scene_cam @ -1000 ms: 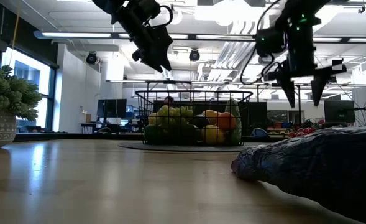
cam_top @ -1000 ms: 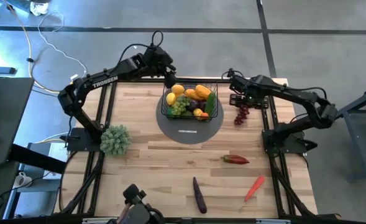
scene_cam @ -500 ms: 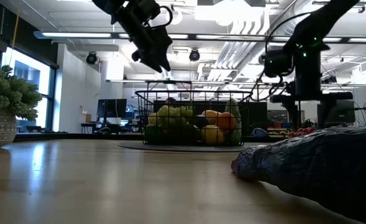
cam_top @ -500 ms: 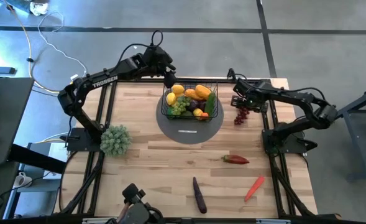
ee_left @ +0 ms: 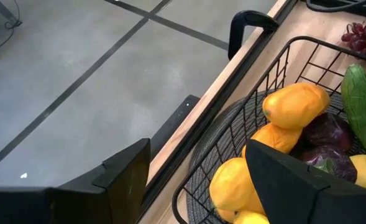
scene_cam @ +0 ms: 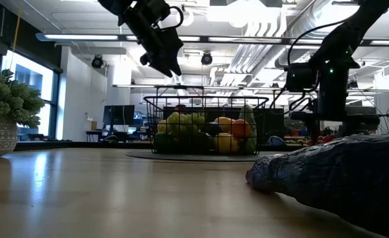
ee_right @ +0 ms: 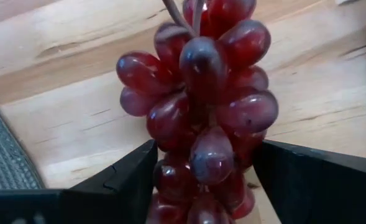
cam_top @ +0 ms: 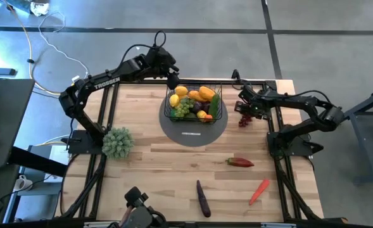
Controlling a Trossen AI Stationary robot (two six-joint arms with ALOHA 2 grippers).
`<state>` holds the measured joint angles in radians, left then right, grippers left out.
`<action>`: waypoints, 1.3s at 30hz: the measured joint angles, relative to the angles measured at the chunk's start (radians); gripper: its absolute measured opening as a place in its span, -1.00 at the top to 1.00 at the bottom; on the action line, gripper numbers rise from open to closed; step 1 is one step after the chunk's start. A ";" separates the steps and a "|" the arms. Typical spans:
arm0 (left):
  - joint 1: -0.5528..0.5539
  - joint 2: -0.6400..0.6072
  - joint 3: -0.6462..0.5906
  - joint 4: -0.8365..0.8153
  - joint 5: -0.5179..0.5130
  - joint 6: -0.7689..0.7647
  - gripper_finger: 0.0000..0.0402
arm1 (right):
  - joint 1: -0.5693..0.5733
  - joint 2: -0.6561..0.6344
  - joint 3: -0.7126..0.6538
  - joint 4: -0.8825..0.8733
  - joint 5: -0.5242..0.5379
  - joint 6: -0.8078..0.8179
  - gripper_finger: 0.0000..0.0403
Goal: Build produce basket
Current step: Put the violet grapes into the wire basket
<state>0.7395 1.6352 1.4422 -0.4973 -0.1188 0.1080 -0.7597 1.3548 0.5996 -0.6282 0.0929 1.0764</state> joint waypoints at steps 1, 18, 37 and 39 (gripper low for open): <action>0.000 0.000 0.000 0.000 0.000 0.000 -0.26 | 0.000 0.000 -0.001 0.001 -0.007 0.000 -0.08; 0.000 -0.019 0.000 -0.092 0.003 -0.026 -0.26 | 0.020 0.000 0.047 0.011 -0.082 -0.038 0.90; 0.046 -0.059 0.000 -0.185 0.003 -0.026 -0.26 | 0.075 0.000 0.511 -0.157 0.160 -0.209 0.98; 0.053 -0.059 0.000 -0.188 0.003 -0.026 -0.26 | 0.075 0.000 0.568 -0.144 0.187 -0.248 0.98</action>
<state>0.7930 1.5761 1.4425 -0.6849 -0.1162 0.0818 -0.6846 1.3544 1.1673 -0.7723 0.2796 0.8282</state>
